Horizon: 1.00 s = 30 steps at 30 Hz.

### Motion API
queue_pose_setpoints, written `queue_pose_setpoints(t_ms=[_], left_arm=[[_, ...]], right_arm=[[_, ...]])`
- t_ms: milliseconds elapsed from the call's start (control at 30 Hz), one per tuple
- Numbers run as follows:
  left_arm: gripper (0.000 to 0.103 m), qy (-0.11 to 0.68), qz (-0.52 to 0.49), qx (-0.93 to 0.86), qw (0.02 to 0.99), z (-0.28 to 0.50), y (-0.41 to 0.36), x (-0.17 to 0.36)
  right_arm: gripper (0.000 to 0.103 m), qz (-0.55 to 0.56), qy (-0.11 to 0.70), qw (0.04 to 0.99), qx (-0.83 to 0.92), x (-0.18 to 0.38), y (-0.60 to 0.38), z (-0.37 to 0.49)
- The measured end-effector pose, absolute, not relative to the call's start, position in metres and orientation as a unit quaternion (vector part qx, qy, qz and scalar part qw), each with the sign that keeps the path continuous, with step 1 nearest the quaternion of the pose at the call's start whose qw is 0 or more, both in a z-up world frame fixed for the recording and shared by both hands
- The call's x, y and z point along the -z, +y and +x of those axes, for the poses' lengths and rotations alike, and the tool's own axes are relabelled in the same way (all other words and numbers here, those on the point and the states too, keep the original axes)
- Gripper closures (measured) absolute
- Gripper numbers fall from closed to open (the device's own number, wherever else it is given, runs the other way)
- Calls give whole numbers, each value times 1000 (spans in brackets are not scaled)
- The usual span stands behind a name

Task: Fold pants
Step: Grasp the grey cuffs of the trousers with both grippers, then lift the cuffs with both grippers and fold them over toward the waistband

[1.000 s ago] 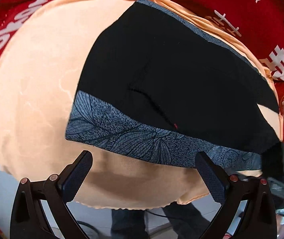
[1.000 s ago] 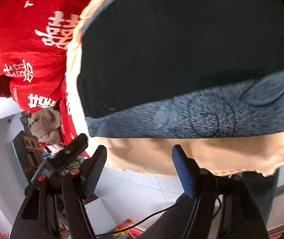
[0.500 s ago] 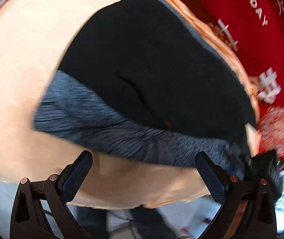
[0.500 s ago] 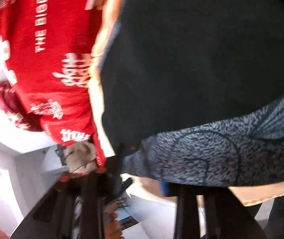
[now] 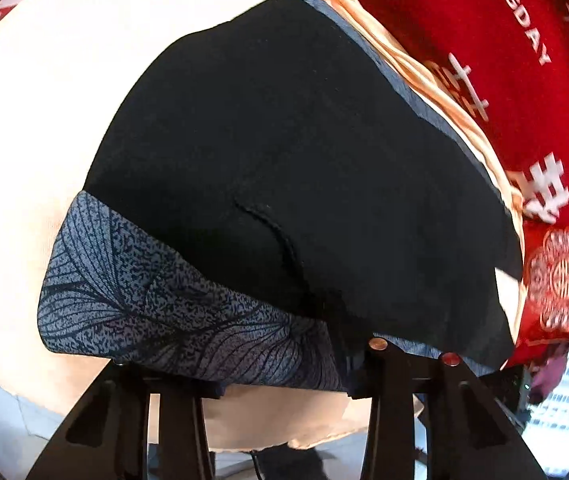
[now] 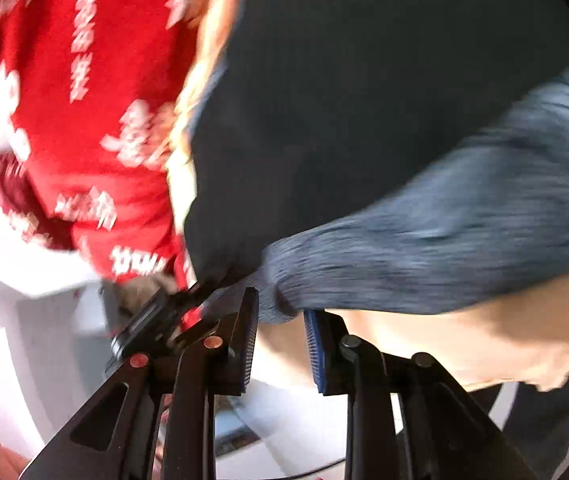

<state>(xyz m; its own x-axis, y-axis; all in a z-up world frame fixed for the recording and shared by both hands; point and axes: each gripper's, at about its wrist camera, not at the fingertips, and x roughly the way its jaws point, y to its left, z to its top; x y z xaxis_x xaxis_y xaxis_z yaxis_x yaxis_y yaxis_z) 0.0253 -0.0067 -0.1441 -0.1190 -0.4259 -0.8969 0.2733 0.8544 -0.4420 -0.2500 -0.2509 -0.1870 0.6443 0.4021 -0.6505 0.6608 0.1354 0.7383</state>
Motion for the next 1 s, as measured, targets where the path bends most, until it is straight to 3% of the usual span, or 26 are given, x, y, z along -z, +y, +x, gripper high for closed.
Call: queue_pose_setpoints(t_ms=[300, 400, 433, 467, 833, 1000], left_arm=[[62, 703, -25, 277, 654, 30, -13, 146], [76, 699, -9, 272, 662, 29, -12, 145], [77, 699, -15, 272, 661, 31, -10, 143], [80, 700, -21, 271, 661, 32, -7, 142], [80, 635, -37, 287, 717, 68, -60, 47], [80, 584, -20, 287, 759, 128, -124, 39]], right_arm=[[68, 729, 310, 589, 159, 204, -269, -313], [70, 753, 273, 572, 178, 205, -265, -318], [77, 749, 271, 576, 185, 201, -264, -317], [96, 742, 276, 580, 190, 197, -265, -315], [97, 591, 396, 696, 101, 64, -343, -207], [97, 531, 443, 719, 67, 47, -415, -121]])
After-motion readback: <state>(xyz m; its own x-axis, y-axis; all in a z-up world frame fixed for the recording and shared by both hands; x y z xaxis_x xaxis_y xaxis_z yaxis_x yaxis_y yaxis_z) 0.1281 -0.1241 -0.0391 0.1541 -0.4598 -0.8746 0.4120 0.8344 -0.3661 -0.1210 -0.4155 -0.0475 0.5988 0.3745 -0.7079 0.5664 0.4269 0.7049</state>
